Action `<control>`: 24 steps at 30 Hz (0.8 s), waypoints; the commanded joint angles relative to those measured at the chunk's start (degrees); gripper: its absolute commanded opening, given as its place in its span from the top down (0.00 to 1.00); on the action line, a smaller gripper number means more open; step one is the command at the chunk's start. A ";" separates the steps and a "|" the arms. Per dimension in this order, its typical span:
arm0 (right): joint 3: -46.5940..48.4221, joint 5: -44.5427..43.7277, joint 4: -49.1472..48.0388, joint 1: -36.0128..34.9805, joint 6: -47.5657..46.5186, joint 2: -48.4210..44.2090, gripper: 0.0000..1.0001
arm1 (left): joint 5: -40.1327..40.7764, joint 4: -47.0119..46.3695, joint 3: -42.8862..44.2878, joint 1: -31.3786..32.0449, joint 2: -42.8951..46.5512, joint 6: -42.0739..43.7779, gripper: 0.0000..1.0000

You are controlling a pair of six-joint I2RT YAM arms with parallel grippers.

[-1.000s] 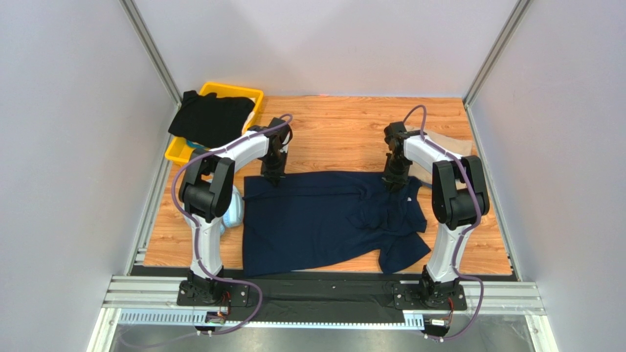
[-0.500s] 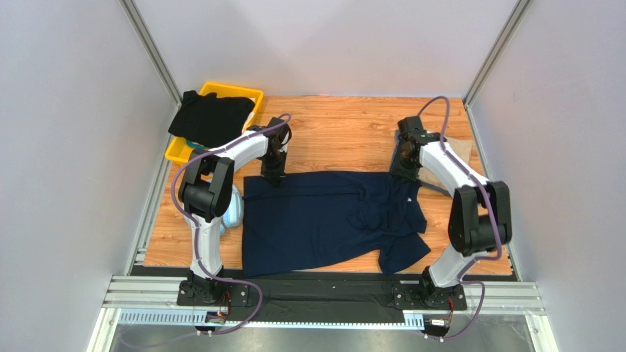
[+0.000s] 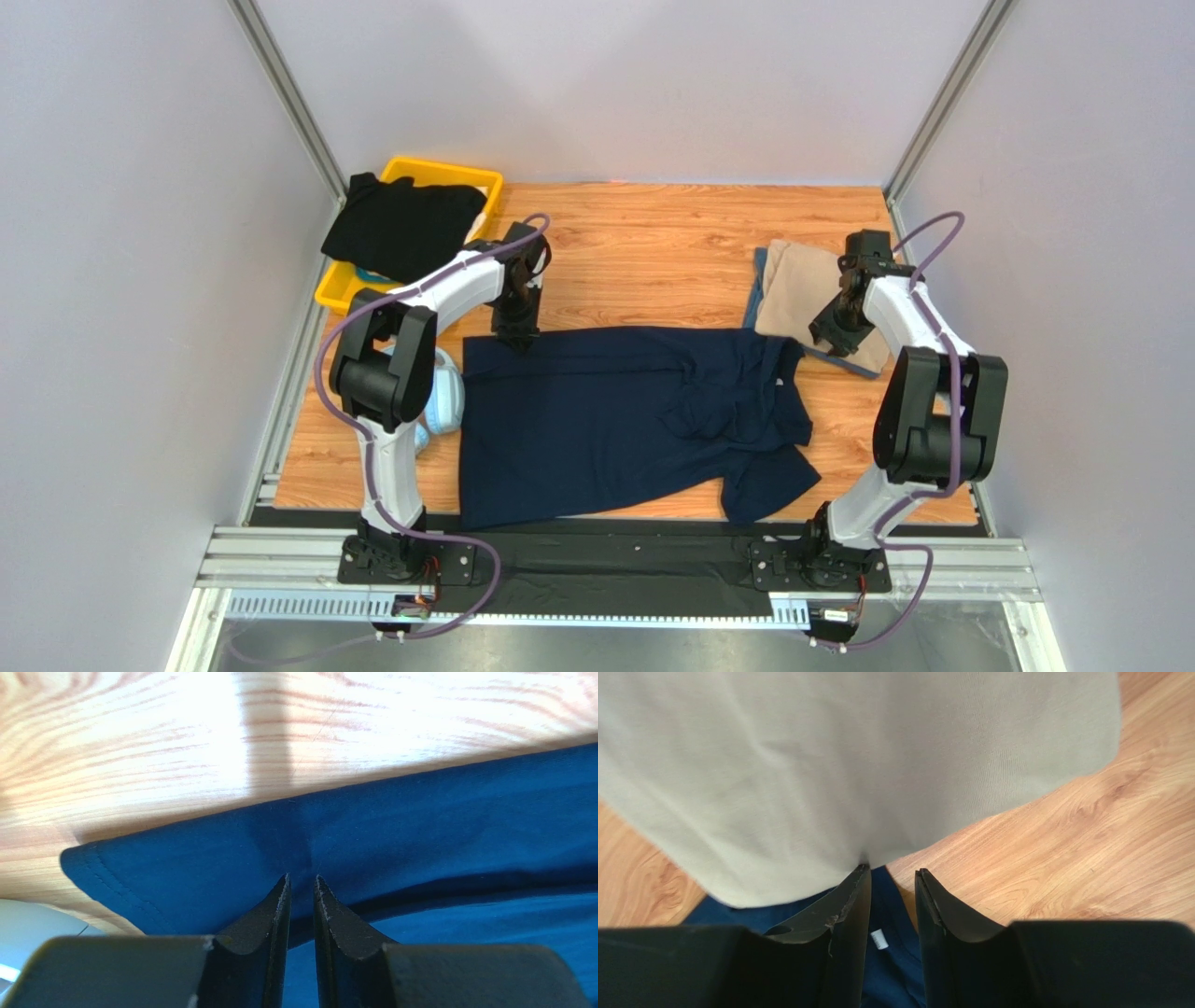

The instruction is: Fold and stack the t-shirts

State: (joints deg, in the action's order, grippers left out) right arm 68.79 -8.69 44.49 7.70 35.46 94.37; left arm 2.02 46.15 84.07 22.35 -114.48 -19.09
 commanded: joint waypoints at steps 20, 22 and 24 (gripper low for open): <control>19.79 9.83 0.68 4.25 3.65 28.06 0.86 | -1.23 -3.35 -0.84 -0.46 4.18 0.28 0.76; 22.78 10.27 2.08 4.25 3.04 29.55 0.85 | -1.67 -3.70 -0.75 -0.55 3.56 0.20 0.76; 23.84 12.37 2.53 4.25 2.07 28.95 0.83 | -1.58 -3.87 -0.93 -0.55 3.47 0.20 0.76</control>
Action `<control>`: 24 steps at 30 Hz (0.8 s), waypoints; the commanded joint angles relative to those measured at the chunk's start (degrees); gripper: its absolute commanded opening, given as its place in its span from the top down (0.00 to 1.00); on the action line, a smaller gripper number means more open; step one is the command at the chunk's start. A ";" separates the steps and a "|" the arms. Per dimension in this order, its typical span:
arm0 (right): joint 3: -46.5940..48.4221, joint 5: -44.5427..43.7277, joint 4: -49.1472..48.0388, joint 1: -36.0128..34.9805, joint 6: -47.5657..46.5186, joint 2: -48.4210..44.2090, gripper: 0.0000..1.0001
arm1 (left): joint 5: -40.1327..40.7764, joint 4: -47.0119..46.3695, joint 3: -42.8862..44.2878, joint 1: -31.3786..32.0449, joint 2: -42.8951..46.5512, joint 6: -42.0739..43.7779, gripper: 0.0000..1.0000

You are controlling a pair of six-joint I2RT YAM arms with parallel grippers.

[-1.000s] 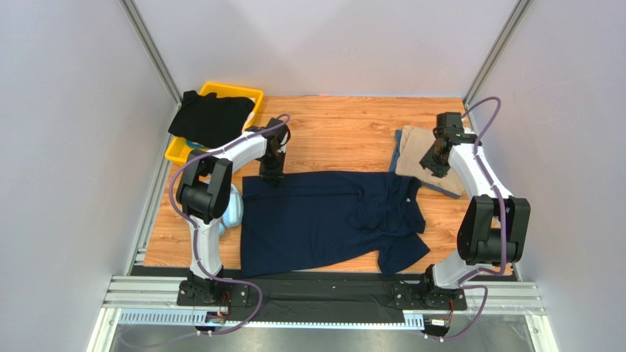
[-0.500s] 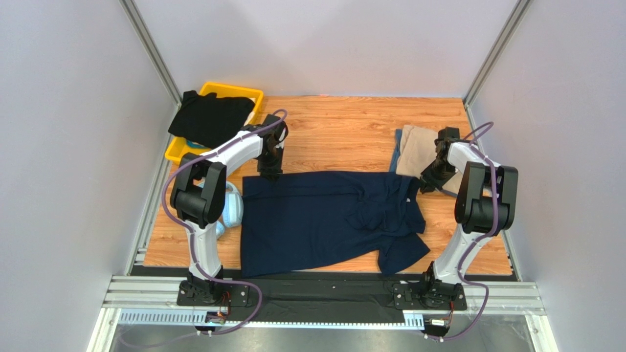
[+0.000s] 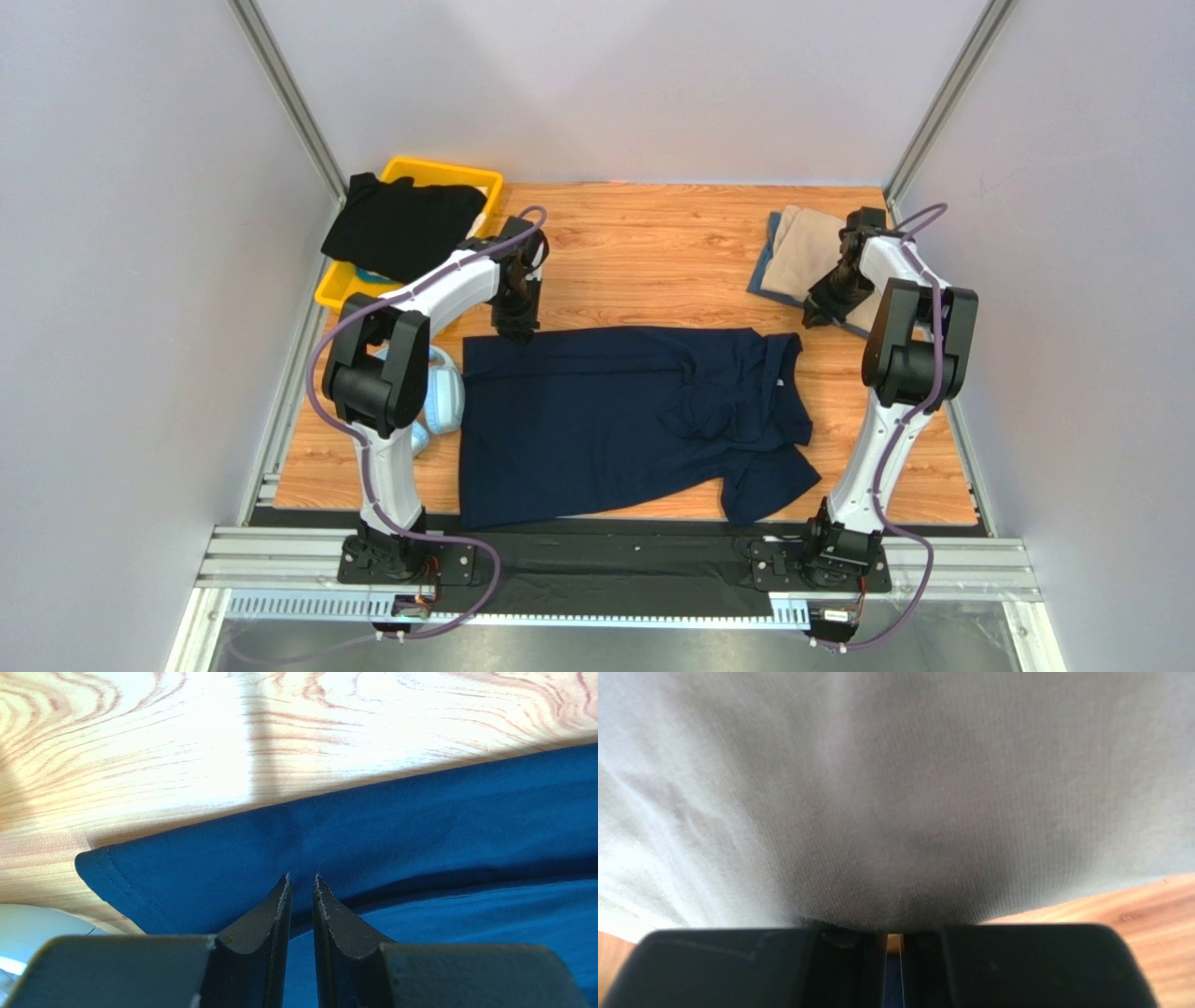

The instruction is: Fold and stack the t-shirts

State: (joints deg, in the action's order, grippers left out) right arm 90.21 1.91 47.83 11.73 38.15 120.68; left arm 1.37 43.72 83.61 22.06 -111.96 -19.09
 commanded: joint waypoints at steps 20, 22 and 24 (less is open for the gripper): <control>-8.66 4.58 -0.91 -6.98 -5.98 -20.69 0.66 | -5.24 -4.26 -2.49 -0.09 2.80 0.19 0.65; -8.56 4.86 -0.55 -8.03 -5.90 -18.22 0.67 | -4.89 -3.91 -2.49 0.26 2.80 0.54 0.66; -8.74 4.24 -0.64 -9.00 -6.33 -14.97 0.68 | -4.79 -3.65 -2.40 0.78 2.71 0.72 0.66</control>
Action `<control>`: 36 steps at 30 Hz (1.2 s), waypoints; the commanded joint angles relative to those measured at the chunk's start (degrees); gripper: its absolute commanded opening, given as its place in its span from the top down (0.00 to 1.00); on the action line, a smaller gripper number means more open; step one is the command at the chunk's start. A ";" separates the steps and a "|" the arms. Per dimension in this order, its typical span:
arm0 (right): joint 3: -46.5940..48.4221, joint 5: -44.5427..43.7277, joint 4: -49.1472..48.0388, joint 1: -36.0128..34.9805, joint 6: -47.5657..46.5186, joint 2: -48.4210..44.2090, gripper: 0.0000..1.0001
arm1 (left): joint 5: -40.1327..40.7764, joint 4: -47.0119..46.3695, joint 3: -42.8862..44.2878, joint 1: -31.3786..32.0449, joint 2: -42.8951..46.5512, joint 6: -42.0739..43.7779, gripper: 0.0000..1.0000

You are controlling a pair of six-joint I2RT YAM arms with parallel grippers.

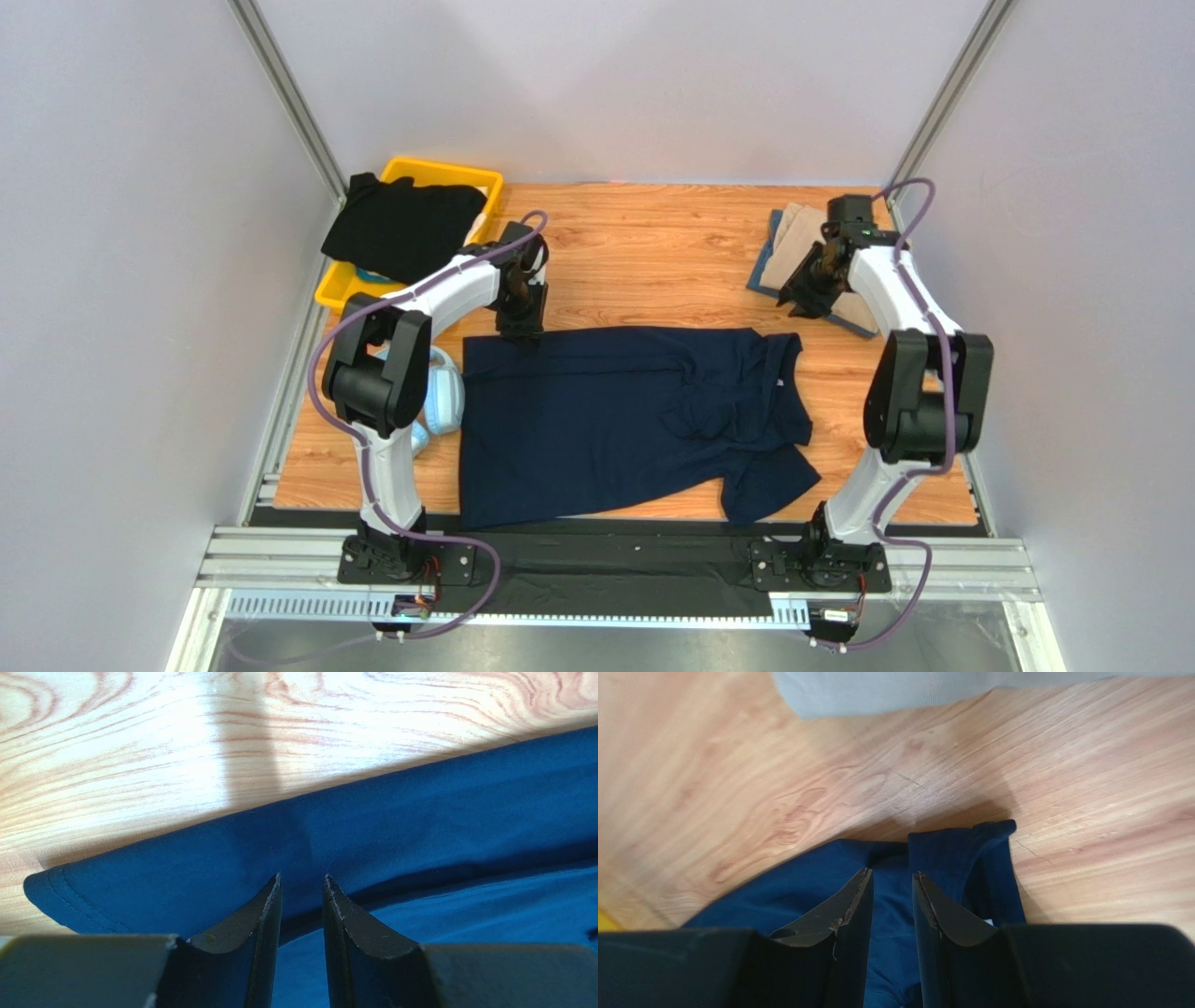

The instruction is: Fold and stack the t-shirts

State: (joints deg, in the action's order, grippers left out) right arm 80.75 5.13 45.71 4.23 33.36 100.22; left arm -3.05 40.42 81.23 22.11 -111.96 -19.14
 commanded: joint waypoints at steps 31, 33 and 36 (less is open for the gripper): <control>-10.00 -9.87 2.71 2.10 -1.55 1.55 0.82 | -1.08 7.64 5.68 3.56 -8.62 2.26 0.97; -10.17 -9.08 2.28 3.06 -1.55 1.81 0.83 | -0.21 9.58 6.39 3.64 -9.06 2.52 1.00; -10.79 -8.91 1.84 4.03 -1.55 1.73 0.83 | 1.28 10.29 6.40 3.56 -9.06 2.61 1.00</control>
State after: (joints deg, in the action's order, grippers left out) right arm 70.78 -3.01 48.84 6.68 32.03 103.77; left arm -2.90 47.16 87.44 25.32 -118.63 -17.39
